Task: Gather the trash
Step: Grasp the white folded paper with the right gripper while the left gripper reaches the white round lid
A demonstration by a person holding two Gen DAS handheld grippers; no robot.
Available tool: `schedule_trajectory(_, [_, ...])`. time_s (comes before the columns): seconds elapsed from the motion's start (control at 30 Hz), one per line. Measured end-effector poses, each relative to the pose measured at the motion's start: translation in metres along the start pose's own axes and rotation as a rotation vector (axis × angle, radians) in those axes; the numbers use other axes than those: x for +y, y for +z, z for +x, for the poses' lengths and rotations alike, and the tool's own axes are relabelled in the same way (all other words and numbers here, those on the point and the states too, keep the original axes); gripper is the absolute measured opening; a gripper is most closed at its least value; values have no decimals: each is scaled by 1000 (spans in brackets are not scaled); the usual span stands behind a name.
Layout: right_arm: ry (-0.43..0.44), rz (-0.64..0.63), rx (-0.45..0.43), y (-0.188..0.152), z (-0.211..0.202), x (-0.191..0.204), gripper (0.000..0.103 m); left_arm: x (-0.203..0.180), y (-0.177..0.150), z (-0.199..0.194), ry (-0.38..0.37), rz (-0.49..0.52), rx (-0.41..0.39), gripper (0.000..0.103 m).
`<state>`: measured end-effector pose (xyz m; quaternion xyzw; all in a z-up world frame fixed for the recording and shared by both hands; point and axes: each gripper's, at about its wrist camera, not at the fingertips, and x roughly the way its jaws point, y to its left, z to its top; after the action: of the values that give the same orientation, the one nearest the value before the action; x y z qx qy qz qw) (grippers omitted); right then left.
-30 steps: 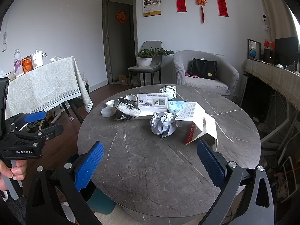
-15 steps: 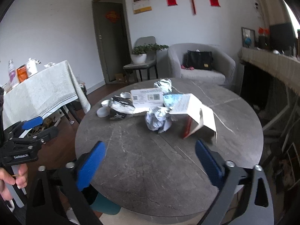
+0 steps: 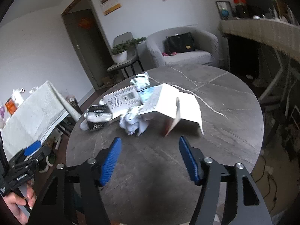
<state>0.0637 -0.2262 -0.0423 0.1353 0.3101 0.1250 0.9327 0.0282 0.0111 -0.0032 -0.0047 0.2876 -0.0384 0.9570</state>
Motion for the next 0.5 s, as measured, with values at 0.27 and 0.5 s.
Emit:
schedule_trajectory(0.27, [5,80,35,10,20,-22,44,-3,6,20,-34,-6,32,74])
schedule_trajectory(0.5, [-21,139,58,21,35,-29,29,-3,11,35,-51,-1,50,72])
